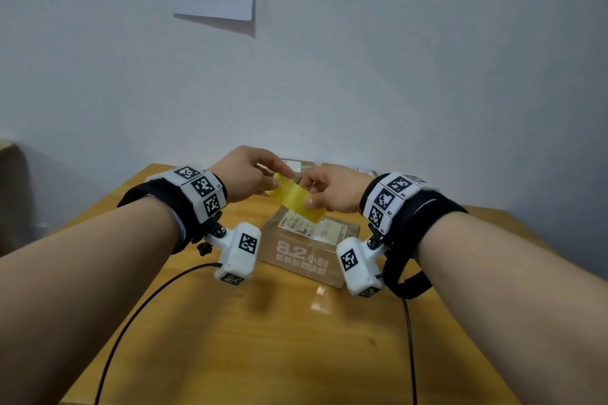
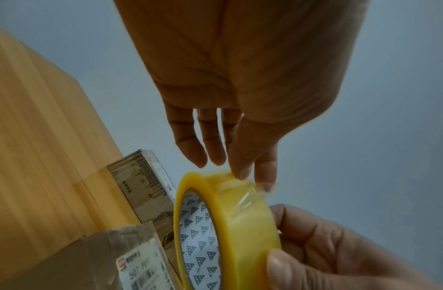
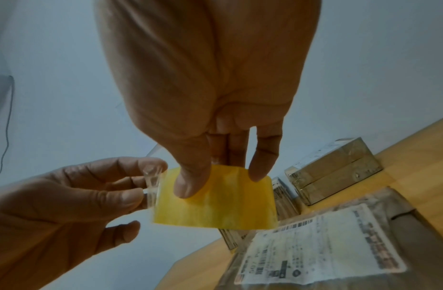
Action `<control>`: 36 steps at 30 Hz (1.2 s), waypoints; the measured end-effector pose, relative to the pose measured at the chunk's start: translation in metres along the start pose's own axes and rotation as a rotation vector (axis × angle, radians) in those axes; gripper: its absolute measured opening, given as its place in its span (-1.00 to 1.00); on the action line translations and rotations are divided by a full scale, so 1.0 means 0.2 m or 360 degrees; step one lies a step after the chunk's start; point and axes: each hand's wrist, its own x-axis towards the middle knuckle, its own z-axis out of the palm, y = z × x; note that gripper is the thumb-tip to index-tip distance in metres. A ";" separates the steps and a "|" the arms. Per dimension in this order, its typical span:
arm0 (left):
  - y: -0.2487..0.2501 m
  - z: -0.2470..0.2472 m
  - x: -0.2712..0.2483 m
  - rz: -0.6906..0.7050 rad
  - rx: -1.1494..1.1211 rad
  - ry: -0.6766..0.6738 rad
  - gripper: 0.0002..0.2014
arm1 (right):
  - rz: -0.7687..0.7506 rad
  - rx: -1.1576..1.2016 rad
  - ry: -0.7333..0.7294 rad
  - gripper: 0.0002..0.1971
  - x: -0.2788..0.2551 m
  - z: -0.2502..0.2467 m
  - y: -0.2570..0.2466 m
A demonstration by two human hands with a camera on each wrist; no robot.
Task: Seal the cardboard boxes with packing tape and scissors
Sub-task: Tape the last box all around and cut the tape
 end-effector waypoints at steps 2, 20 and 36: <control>0.00 0.00 0.00 0.0005 0.0088 -0.0057 -0.70 | -0.0032 -0.0008 -0.0063 -0.82 -0.01 0.00 0.00; -0.04 0.01 0.00 0.0077 0.0411 -0.0134 -0.88 | 0.0060 0.0069 -0.0276 -0.81 -0.03 0.04 0.00; -0.09 -0.04 0.01 -0.0264 -0.0078 0.0112 -0.62 | 0.0164 -0.0179 -0.0076 -0.80 -0.01 0.02 -0.05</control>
